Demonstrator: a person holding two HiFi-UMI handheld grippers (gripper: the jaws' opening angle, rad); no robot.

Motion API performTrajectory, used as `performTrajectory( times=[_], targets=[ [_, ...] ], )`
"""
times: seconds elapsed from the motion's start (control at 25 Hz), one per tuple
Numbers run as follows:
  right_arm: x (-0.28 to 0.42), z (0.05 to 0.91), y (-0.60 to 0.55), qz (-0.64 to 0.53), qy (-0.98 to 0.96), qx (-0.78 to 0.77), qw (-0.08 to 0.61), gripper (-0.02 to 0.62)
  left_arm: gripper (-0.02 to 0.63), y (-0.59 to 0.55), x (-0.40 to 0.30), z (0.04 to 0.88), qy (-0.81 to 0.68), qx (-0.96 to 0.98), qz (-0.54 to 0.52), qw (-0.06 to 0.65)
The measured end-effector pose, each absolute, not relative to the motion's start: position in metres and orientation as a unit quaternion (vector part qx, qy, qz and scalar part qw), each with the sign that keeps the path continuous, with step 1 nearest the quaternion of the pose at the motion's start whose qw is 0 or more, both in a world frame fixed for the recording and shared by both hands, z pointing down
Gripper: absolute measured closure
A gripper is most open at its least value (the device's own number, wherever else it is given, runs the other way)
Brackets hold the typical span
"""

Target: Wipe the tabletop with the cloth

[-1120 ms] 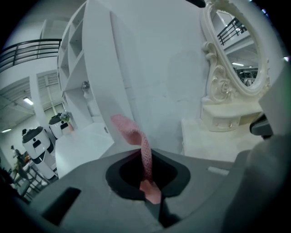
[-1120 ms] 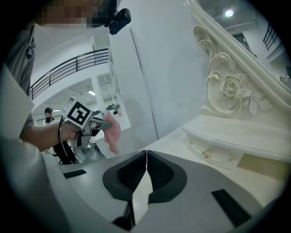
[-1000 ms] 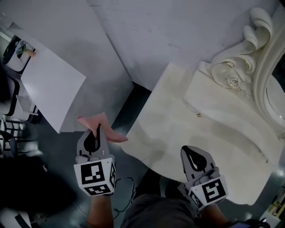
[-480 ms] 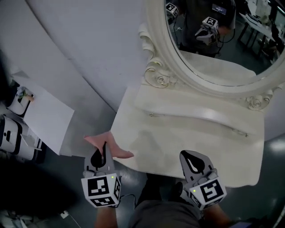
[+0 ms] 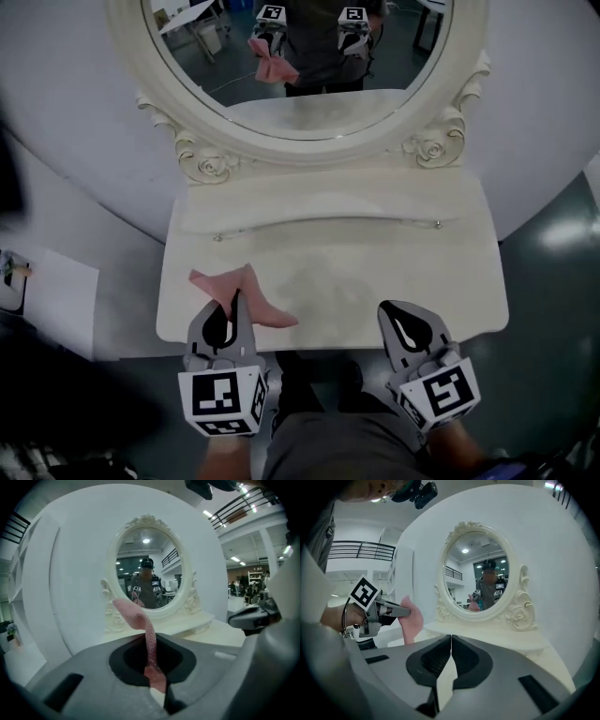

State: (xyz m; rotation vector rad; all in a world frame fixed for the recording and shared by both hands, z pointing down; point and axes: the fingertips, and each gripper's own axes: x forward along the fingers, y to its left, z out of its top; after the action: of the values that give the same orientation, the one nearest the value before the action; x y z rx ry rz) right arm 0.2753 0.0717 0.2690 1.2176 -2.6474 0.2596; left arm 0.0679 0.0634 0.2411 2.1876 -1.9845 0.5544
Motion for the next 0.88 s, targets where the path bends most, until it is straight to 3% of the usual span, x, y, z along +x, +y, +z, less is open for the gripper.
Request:
performTrajectory(
  times=[0.32, 0.88],
  targets=[
    [0.336, 0.289, 0.074, 0.115, -0.875, 0.455, 0.117, 0.58, 0.586, 0.046, 0.152, 0.258, -0.605, 0.773, 0.173, 0.085],
    [0.334, 0.378, 0.092, 0.181, -0.862, 0.432, 0.191, 0.58, 0.586, 0.06, 0.167, 0.411, -0.568, 0.769, 0.246, 0.16]
  ],
)
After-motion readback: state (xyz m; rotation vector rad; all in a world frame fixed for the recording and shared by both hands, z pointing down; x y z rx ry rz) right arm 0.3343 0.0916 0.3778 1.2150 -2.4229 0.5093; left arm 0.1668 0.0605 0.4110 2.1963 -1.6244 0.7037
